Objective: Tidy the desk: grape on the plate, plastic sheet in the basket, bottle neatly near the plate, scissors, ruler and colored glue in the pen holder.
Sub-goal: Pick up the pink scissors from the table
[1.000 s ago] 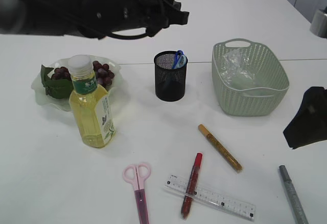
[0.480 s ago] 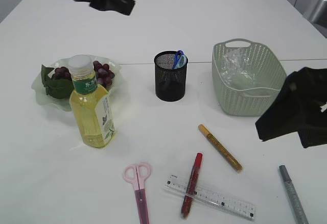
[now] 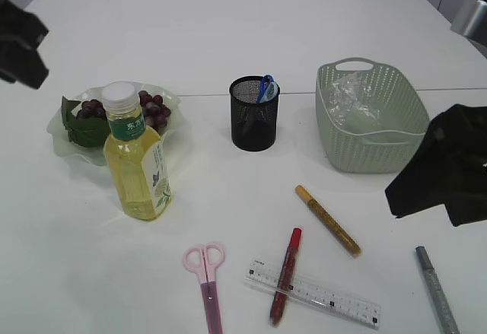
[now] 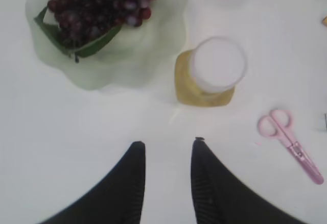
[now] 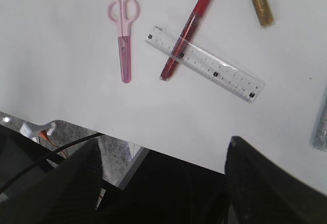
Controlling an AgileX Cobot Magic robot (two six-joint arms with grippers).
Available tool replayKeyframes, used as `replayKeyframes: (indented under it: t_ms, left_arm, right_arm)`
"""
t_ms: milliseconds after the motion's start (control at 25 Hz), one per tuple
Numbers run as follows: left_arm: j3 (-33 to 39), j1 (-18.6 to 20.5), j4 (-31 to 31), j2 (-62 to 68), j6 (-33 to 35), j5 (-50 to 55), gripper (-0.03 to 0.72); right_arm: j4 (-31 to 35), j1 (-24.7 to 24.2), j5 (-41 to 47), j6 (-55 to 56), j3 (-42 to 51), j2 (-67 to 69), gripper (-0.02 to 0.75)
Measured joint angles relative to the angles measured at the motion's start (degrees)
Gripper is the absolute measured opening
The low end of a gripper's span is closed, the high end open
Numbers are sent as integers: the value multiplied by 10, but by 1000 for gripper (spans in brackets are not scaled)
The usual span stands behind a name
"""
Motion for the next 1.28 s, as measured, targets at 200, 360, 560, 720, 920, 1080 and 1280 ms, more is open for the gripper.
replayKeyframes:
  t_ms: [200,360,560,720,920,1080,1280]
  left_arm:
    - [117,45,0,-56,-25,-31,237]
    - [205,59,0,-117,-81,-57,239]
    - [270,59,0,-165,-127,-49,239]
    - [289,59,0,-180,-140,-16,239]
    - [289,59,10,-181,-143,4,239]
    - [289,59,15,-181,-143,5,239]
    - [289,59,18,-181,-143,5,239]
  right_arm:
    - [0,1,0,4,-13,0,521]
    - [-10,30,0,23,-30,9,519]
    - [-61,119,-2,79,-67,62,519]
    - [-91,191,-15,117,-102,130,518]
    - [-123,266,-35,155,-165,243,517]
    - [-140,298,-41,177,-233,346,517]
    - [-141,307,-35,185,-318,455,517]
